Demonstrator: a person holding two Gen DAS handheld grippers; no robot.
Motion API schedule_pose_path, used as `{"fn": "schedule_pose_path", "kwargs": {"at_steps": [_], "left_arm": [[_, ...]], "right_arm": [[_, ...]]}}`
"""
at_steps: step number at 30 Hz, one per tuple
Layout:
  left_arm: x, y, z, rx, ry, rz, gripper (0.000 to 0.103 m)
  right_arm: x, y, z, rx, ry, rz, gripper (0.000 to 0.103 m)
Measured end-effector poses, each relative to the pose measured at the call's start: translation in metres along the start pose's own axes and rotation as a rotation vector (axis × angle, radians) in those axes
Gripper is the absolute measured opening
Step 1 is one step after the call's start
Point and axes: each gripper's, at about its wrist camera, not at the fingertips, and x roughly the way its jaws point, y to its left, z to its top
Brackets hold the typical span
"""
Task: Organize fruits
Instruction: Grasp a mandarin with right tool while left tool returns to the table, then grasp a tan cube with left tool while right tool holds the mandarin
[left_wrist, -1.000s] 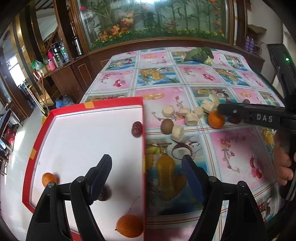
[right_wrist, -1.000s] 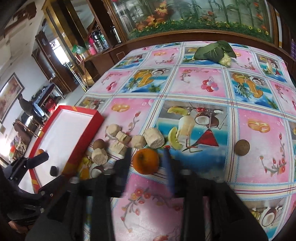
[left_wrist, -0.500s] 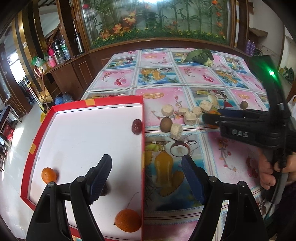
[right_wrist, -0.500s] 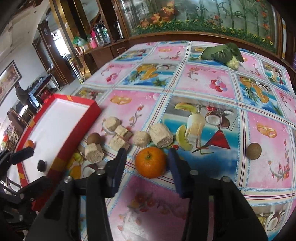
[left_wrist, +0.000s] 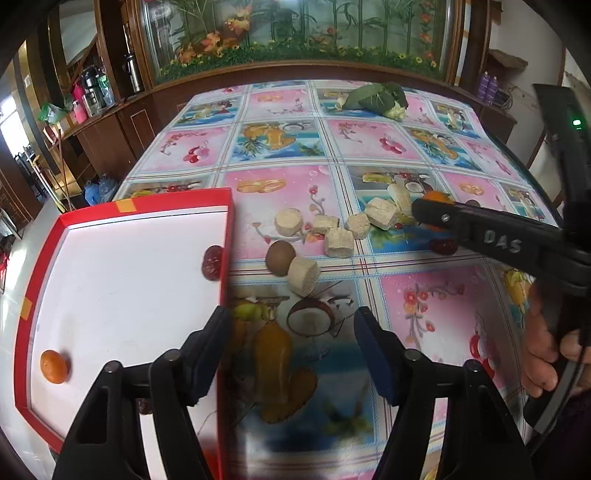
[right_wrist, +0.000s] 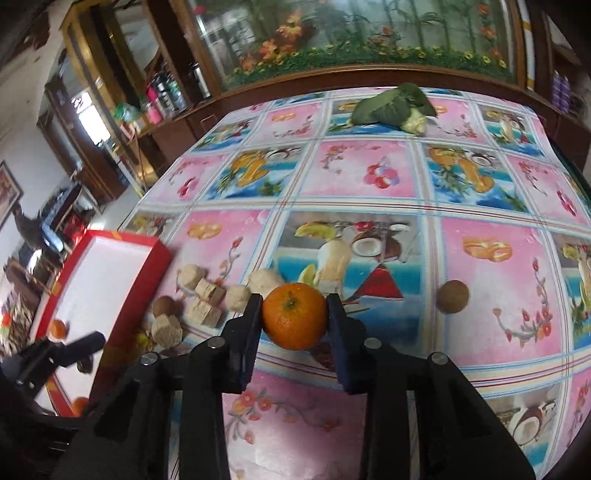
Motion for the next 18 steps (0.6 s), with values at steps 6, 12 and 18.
{"fn": "schedule_pose_path", "kwargs": {"at_steps": [6, 12, 18], "left_arm": [[0.021, -0.001, 0.008, -0.032, 0.033, -0.024, 0.049], [0.034, -0.002, 0.010, -0.038, 0.052, -0.041, 0.035], [0.040, -0.006, 0.014, -0.033, 0.040, -0.052, 0.026]], "right_arm": [[-0.007, -0.010, 0.005, 0.065, -0.011, 0.018, 0.037], [-0.011, -0.007, 0.005, 0.062, -0.016, 0.039, 0.037], [-0.011, -0.006, 0.004, 0.065, -0.015, 0.039, 0.037]]}}
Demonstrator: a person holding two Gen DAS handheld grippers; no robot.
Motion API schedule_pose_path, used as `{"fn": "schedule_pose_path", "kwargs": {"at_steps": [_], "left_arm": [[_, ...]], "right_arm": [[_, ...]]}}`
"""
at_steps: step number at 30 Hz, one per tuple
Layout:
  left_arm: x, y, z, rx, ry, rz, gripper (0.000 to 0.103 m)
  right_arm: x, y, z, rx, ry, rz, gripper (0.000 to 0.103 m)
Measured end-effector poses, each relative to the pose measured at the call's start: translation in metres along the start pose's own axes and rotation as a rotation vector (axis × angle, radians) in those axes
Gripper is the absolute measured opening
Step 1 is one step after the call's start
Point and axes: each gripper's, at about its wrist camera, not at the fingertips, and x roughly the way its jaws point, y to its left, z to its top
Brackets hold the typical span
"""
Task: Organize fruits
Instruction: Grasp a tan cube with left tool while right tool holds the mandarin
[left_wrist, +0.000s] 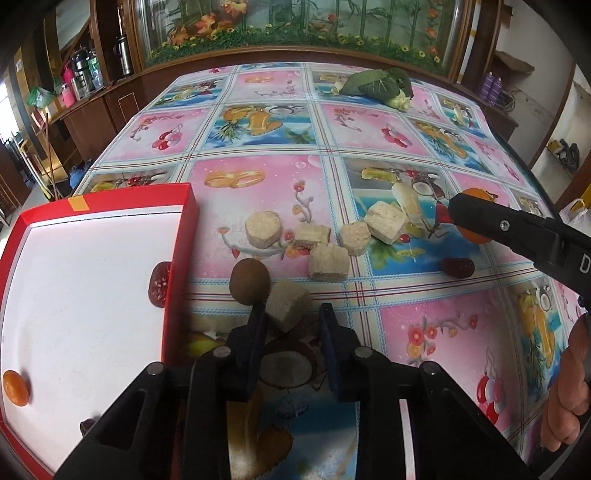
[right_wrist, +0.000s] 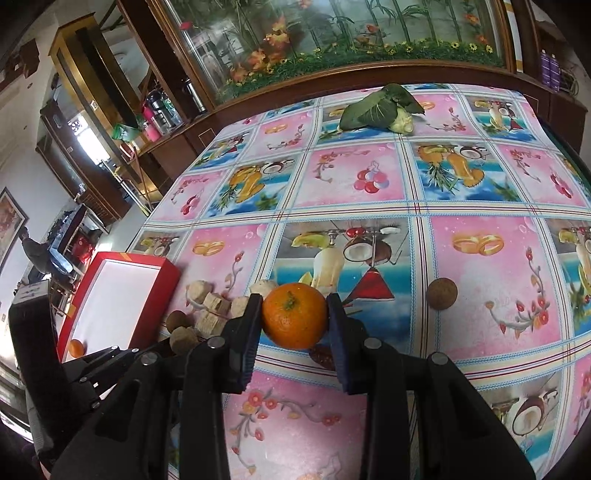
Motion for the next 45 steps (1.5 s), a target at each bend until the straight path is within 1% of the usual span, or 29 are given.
{"fn": "schedule_pose_path", "kwargs": {"at_steps": [3, 4, 17, 21, 23, 25, 26, 34, 36, 37, 38, 42, 45], "left_arm": [[0.000, -0.001, -0.001, 0.004, -0.007, -0.002, 0.017], [-0.001, -0.001, -0.001, 0.006, -0.009, -0.003, 0.015], [0.000, -0.001, -0.002, 0.000, -0.021, -0.001, 0.014], [0.000, -0.003, -0.001, 0.003, -0.020, 0.010, 0.016], [0.001, -0.003, 0.000, 0.003, -0.021, 0.018, 0.020], [0.002, -0.001, 0.001, -0.005, -0.022, 0.031, 0.031], [0.002, 0.000, 0.002, -0.009, -0.023, 0.033, 0.033], [0.006, -0.004, 0.006, 0.003, -0.039, 0.027, 0.033], [0.005, -0.003, 0.005, 0.002, -0.044, 0.018, 0.030], [0.005, -0.003, 0.005, 0.001, -0.045, 0.012, 0.022], [0.004, -0.003, 0.005, 0.000, -0.047, 0.008, 0.019], [-0.005, -0.002, 0.004, -0.003, -0.069, -0.002, 0.018], [-0.019, 0.003, 0.002, -0.011, -0.093, -0.020, 0.017]], "right_arm": [[0.000, -0.001, 0.000, 0.003, -0.002, -0.001, 0.037], [0.000, -0.001, 0.000, 0.004, -0.003, -0.001, 0.037], [0.002, -0.003, 0.000, 0.011, -0.003, -0.018, 0.037], [0.002, -0.003, 0.000, 0.012, -0.004, -0.017, 0.037], [0.002, -0.003, 0.000, 0.012, -0.003, -0.018, 0.037], [0.002, -0.003, 0.000, 0.014, -0.001, -0.015, 0.037], [0.002, -0.002, 0.000, 0.013, 0.000, -0.016, 0.037], [0.006, -0.002, -0.003, 0.006, 0.006, -0.022, 0.037], [0.007, -0.002, -0.003, 0.007, 0.008, -0.023, 0.037], [0.007, -0.002, -0.003, 0.007, 0.008, -0.023, 0.037], [0.007, -0.002, -0.003, 0.005, 0.006, -0.025, 0.037], [0.007, -0.002, -0.003, 0.006, 0.002, -0.024, 0.037], [0.007, -0.003, -0.003, 0.005, -0.007, -0.027, 0.037]]}}
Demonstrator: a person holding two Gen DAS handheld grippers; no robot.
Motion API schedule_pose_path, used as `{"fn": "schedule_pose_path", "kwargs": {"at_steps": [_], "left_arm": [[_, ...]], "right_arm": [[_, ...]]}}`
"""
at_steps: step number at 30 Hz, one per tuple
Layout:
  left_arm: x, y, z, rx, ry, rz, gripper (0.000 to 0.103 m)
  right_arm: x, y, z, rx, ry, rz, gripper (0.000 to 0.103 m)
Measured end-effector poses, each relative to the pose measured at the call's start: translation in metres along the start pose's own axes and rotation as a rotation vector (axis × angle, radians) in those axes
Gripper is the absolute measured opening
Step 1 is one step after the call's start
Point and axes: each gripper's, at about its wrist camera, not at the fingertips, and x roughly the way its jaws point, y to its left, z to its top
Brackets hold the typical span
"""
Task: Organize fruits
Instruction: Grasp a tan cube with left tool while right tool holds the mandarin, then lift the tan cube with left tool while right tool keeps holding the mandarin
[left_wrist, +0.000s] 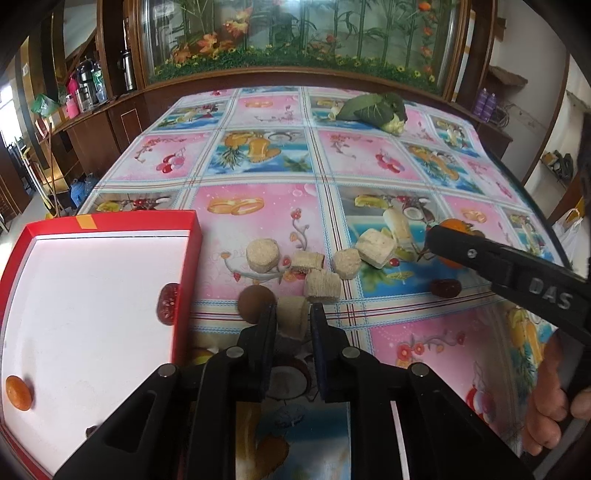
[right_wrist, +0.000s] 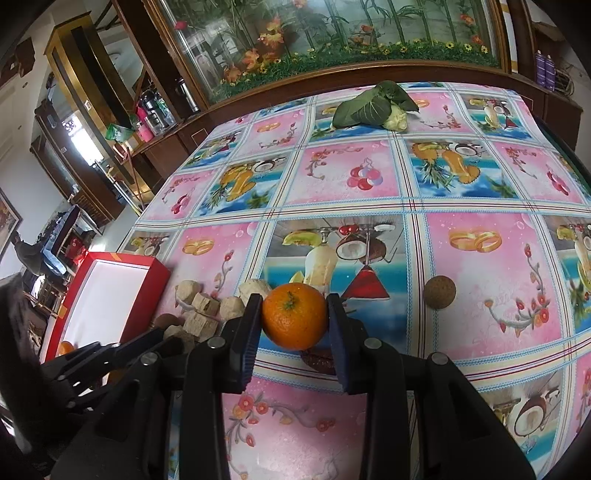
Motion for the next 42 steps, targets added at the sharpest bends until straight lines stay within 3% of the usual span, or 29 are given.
{"fn": "schedule_pose_path", "kwargs": {"at_steps": [8, 13, 19, 25, 35, 42], "left_arm": [[-0.050, 0.027, -0.013, -0.032, -0.075, -0.041, 0.017], [-0.060, 0.047, -0.020, -0.056, -0.092, -0.045, 0.017], [-0.037, 0.039, -0.019, -0.031, -0.037, -0.085, 0.017], [0.000, 0.018, -0.014, -0.034, 0.067, -0.103, 0.019], [0.019, 0.011, -0.003, -0.063, 0.091, -0.106, 0.027], [0.026, 0.009, 0.004, -0.065, 0.083, -0.124, 0.028]], "right_arm": [[-0.003, 0.002, 0.000, -0.005, -0.054, -0.008, 0.037], [-0.001, 0.008, -0.004, -0.012, -0.078, -0.029, 0.037], [0.010, 0.018, -0.008, -0.028, -0.061, -0.040, 0.037], [0.007, 0.012, -0.007, -0.012, -0.066, -0.043, 0.037], [-0.007, 0.008, -0.002, 0.014, -0.092, -0.003, 0.037], [-0.010, 0.000, 0.000, 0.046, -0.091, 0.008, 0.037]]}}
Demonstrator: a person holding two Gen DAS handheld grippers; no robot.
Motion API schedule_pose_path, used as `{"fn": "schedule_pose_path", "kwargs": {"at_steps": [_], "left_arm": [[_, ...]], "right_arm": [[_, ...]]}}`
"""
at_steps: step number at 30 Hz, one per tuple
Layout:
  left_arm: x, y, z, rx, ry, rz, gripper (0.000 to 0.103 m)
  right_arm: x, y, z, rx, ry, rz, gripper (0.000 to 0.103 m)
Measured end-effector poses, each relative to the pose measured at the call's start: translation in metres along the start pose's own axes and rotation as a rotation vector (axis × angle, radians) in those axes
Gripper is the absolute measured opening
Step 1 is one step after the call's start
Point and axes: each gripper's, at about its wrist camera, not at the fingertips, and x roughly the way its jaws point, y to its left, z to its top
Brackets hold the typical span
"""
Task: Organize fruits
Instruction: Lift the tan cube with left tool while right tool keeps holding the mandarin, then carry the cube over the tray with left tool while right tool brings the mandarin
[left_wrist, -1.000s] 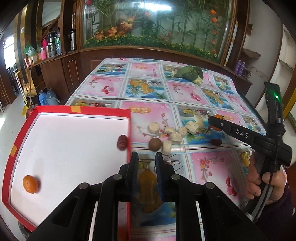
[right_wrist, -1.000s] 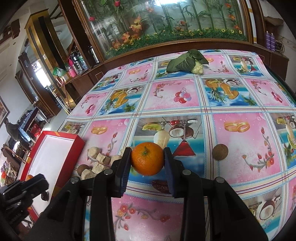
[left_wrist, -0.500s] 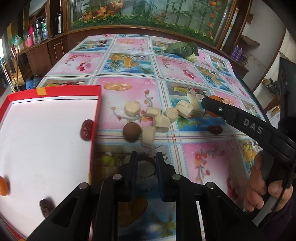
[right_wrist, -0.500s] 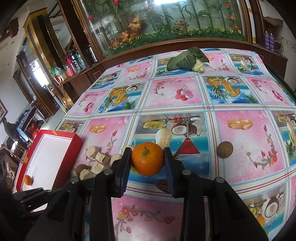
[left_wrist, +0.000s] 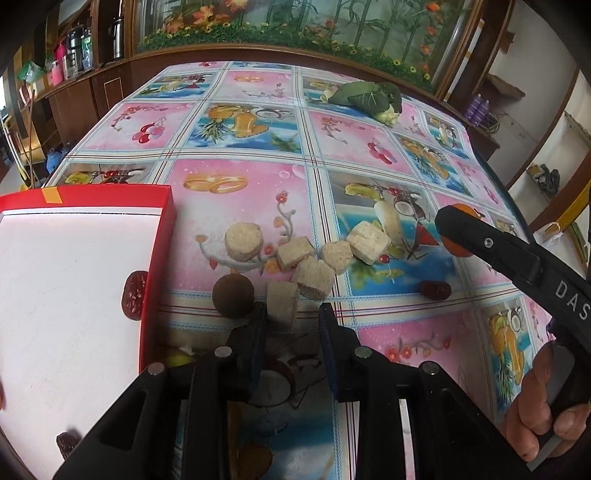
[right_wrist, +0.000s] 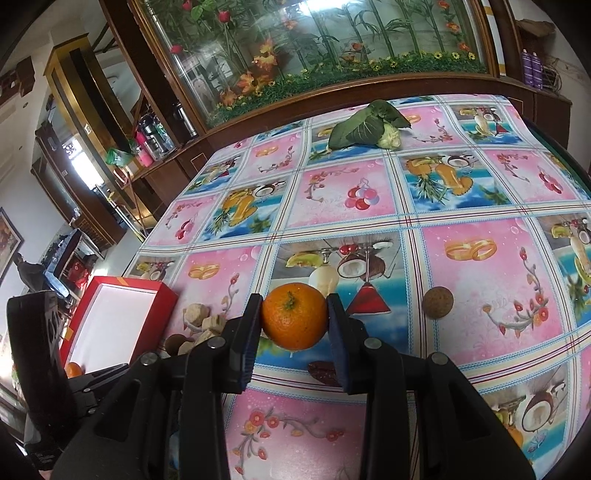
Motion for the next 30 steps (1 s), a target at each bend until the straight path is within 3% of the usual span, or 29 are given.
{"fn": "schedule_pose_path", "kwargs": {"at_steps": [4, 7, 16, 24, 30], "left_arm": [[0.001, -0.004, 0.000, 0.032, -0.014, 0.021, 0.026], [0.002, -0.005, 0.000, 0.042, -0.025, 0.031, 0.014], [-0.008, -0.004, -0.002, 0.033, -0.054, 0.013, 0.014], [-0.061, 0.012, -0.016, 0.022, -0.125, -0.003, 0.013], [-0.105, 0.059, -0.023, -0.010, -0.210, 0.086, 0.013]], "right_arm": [[0.000, 0.000, 0.000, 0.001, -0.001, 0.000, 0.037], [0.000, -0.001, 0.001, 0.003, 0.003, -0.001, 0.037], [0.000, -0.001, 0.000, -0.004, 0.006, -0.008, 0.037], [0.003, 0.013, -0.005, -0.030, -0.006, 0.002, 0.037], [0.006, 0.059, -0.015, -0.100, -0.024, 0.069, 0.037]]}}
